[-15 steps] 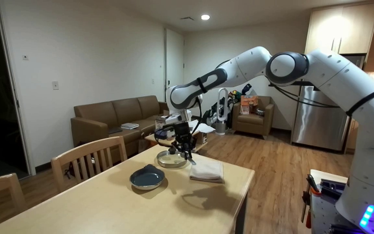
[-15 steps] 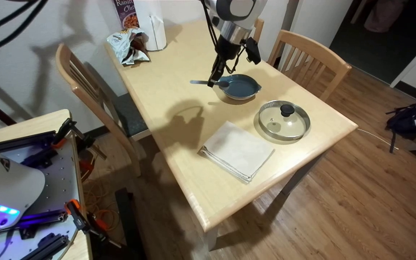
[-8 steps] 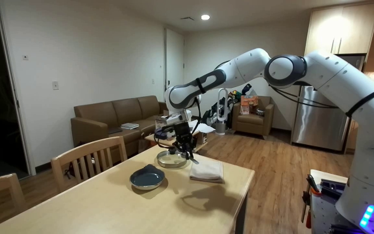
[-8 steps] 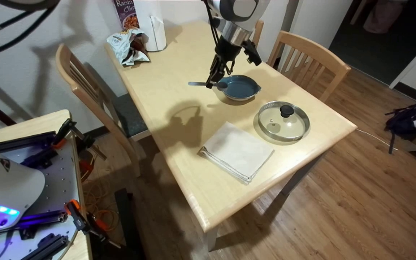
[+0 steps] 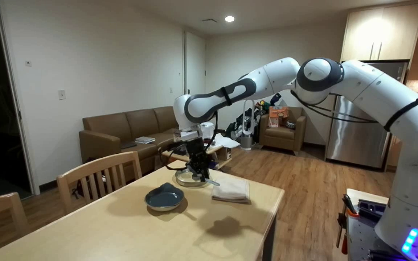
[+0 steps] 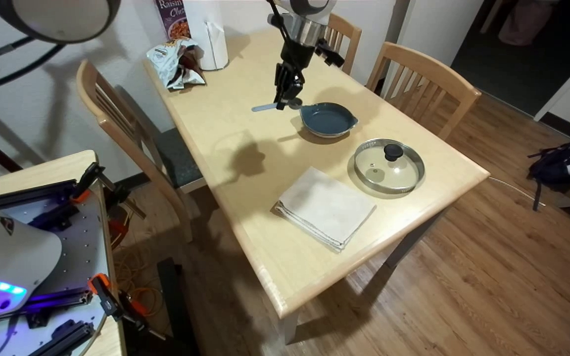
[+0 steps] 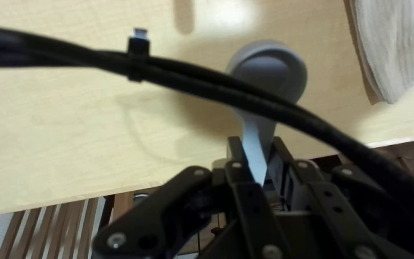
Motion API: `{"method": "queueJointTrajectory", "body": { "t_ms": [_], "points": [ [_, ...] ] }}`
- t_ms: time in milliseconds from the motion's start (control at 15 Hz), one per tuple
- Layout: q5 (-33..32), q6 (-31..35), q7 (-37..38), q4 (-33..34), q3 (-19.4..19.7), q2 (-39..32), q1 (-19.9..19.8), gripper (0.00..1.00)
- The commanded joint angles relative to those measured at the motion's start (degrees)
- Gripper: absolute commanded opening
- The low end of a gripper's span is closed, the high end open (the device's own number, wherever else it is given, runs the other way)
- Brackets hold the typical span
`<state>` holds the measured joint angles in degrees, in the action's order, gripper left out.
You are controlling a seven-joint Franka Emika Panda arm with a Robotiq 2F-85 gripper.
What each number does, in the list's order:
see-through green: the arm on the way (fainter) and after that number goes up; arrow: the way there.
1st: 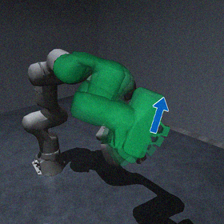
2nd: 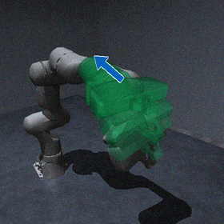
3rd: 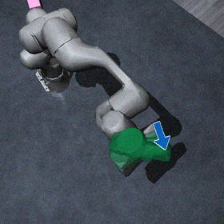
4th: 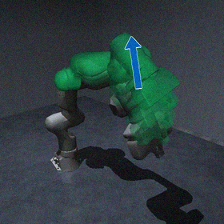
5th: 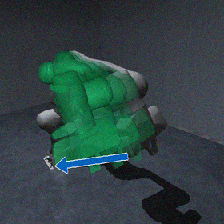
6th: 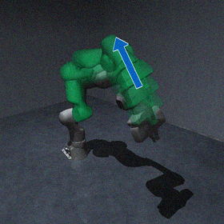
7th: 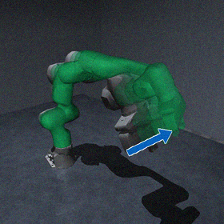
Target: Place the spoon on the blue dish
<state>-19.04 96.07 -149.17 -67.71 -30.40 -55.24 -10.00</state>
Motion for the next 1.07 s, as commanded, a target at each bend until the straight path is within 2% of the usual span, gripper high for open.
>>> {"method": "queueJointTrajectory", "body": {
  "t_ms": [0, 67, 133, 200, 267, 467, 533, 600, 800, 867, 1000],
  "points": [
    [-0.2, 0.0, 0.0, 0.0, -0.3, -0.2, -0.1, 0.21],
    [-0.3, 0.0, 0.0, 0.0, -0.4, -0.3, -0.3, 0.21],
    [-5.6, 2.3, 0.0, -6.1, -7.0, 0.1, -7.7, 0.05],
    [-10.7, 2.3, 0.0, -8.8, -12.8, -0.6, -10.1, 0.05],
    [-14.3, 2.5, 0.0, -12.1, -15.9, -0.9, -12.2, 0.05],
    [-26.9, -3.0, 0.0, -17.9, -28.7, -6.0, -21.5, 0.05],
    [-20.9, -1.7, 0.0, -13.7, -21.4, -3.3, -15.4, 0.05],
    [-21.9, -1.9, 0.2, -15.0, -22.9, -3.8, -16.8, 0.21],
    [-21.8, -1.8, 0.2, -14.3, -21.7, -3.8, -16.0, 0.21],
    [-21.8, -1.8, 0.2, -14.2, -21.6, -3.8, -15.8, 0.05],
    [-22.5, -0.6, 0.2, -14.7, -22.1, -4.1, -16.2, 0.05]
  ]
}}
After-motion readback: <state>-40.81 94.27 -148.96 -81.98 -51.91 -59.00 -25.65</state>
